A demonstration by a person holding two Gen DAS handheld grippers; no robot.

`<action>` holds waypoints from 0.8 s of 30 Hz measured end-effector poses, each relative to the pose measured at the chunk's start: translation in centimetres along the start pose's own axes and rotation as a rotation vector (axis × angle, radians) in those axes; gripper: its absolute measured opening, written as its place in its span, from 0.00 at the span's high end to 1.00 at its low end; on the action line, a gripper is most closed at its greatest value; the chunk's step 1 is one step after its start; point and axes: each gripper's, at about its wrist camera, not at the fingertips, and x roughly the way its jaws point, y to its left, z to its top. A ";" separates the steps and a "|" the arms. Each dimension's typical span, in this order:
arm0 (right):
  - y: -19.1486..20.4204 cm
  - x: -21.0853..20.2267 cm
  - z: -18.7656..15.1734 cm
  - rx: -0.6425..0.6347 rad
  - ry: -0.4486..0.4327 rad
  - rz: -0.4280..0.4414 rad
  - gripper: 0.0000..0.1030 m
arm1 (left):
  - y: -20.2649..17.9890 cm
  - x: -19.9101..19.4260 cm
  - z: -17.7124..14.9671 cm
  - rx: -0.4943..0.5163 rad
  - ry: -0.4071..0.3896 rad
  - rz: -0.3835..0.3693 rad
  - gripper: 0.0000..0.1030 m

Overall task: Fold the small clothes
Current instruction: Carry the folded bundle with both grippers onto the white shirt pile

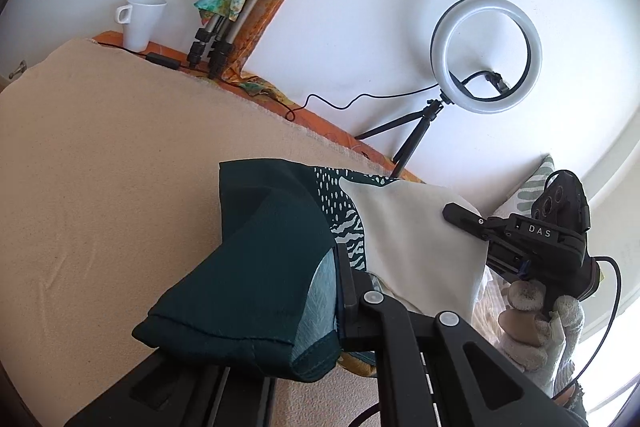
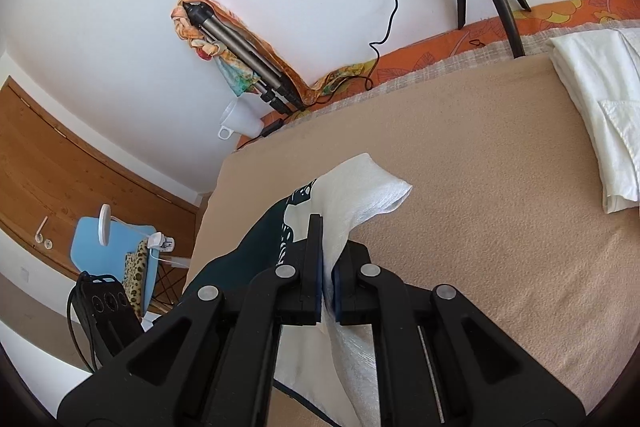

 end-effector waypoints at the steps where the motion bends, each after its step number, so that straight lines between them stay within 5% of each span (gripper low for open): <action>1: -0.6 -0.7 0.4 0.001 -0.009 -0.007 0.95 | -0.9 0.6 0.1 0.012 0.001 -0.006 0.98; 24: -11.8 -14.1 10.6 -0.051 -0.192 -0.188 0.95 | -18.0 13.4 2.8 0.187 0.001 -0.141 0.98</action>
